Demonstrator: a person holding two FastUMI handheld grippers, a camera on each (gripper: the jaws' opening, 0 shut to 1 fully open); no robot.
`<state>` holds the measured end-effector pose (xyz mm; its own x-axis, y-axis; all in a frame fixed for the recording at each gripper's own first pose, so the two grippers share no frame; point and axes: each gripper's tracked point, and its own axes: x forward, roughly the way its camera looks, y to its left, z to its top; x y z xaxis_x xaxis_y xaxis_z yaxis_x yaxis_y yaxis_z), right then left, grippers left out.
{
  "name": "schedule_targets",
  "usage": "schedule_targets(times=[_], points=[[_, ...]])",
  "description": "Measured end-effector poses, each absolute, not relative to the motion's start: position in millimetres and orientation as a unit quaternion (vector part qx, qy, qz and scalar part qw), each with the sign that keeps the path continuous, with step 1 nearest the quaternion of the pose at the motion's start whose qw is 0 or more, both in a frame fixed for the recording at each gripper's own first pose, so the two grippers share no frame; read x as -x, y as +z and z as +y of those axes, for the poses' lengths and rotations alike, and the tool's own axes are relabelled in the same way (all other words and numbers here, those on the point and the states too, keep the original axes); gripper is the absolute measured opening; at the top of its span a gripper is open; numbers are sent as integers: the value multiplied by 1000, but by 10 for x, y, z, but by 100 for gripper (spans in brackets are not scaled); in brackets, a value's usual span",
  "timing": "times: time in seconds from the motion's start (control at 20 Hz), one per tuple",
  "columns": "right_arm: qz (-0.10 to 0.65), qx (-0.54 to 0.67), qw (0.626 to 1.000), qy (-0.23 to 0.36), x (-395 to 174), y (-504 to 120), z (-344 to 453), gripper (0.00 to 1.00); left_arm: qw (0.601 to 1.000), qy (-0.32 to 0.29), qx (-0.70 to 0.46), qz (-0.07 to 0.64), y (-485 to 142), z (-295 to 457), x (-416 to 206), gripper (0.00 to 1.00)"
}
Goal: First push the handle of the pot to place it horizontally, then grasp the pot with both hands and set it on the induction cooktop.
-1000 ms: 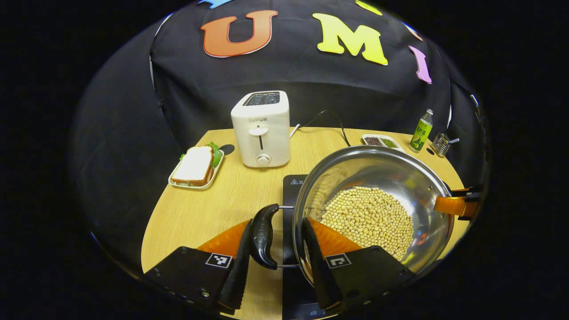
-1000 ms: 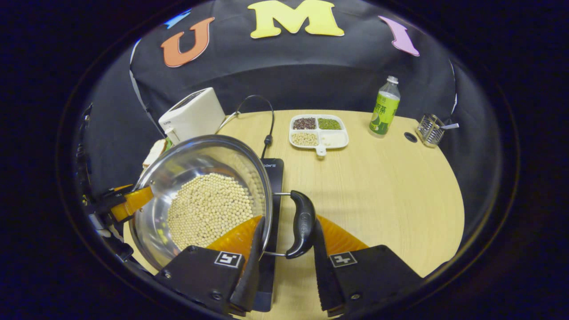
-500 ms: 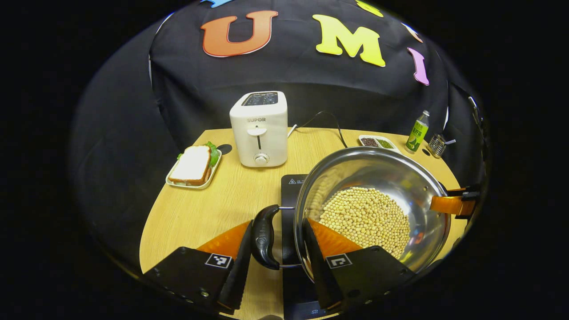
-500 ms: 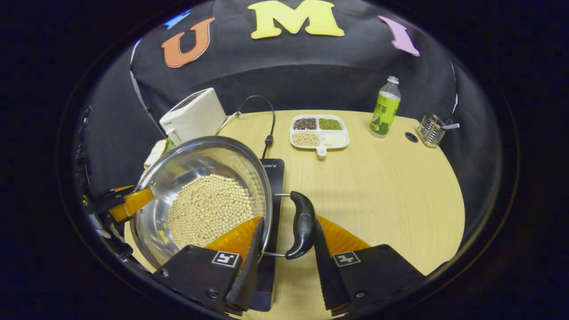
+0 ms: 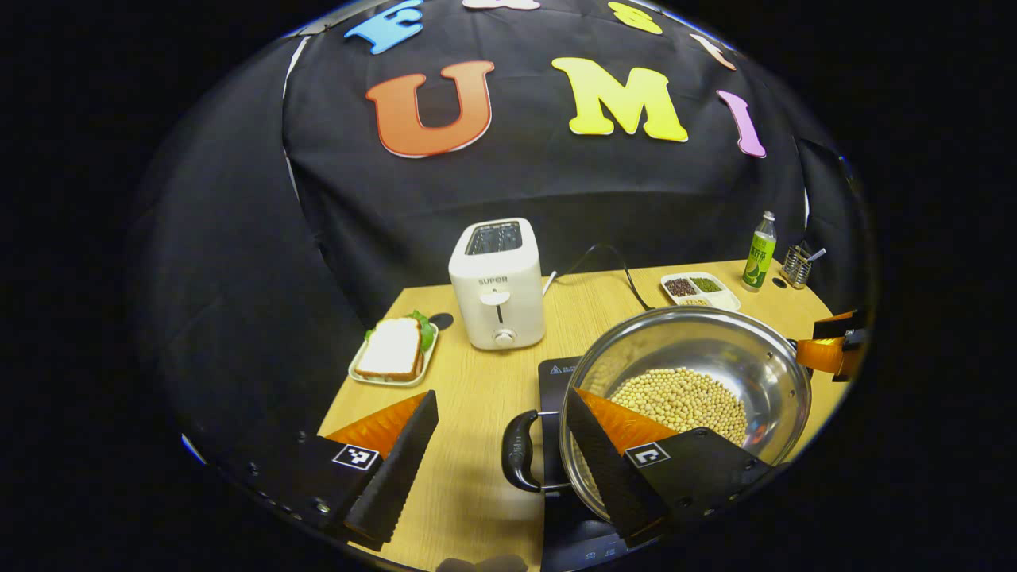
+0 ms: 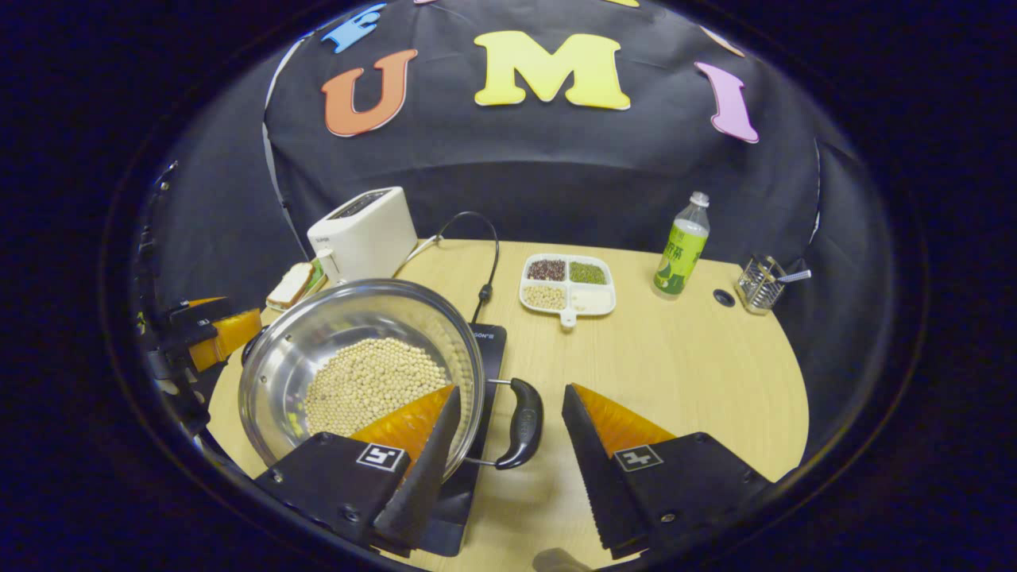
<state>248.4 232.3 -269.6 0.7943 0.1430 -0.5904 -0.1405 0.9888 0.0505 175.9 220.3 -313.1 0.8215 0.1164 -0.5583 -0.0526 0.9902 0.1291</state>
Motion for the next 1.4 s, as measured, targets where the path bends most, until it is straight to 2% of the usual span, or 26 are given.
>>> schedule_targets(times=[0.25, 0.6, 0.7, 0.75, 0.8, 1.1, 1.4], points=[[251, 21, 963, 95, -2351, -2237, 2236, 81, 965, 60, -65, 248, -2694, 2063, -1580, 96], [180, 32, 977, 108, -1930, -1568, 1847, 82, 981, 43, -77, 175, -1884, 1425, -1171, 96], [157, 38, 981, 105, -1796, -1355, 1634, 87, 983, 46, -71, 160, -1662, 1188, -1050, 96], [145, 41, 983, 106, -1714, -1253, 1533, 96, 985, 49, -68, 152, -1553, 1076, -978, 96], [133, 42, 984, 107, -1631, -1139, 1437, 100, 986, 53, -63, 145, -1435, 954, -919, 96], [83, 26, 989, 117, -1067, -547, 587, 100, 991, 83, -46, 93, -706, 146, -504, 96], [28, -2, 994, 106, -623, -50, -407, 100, 995, 80, -35, 57, -216, -757, -120, 96]])
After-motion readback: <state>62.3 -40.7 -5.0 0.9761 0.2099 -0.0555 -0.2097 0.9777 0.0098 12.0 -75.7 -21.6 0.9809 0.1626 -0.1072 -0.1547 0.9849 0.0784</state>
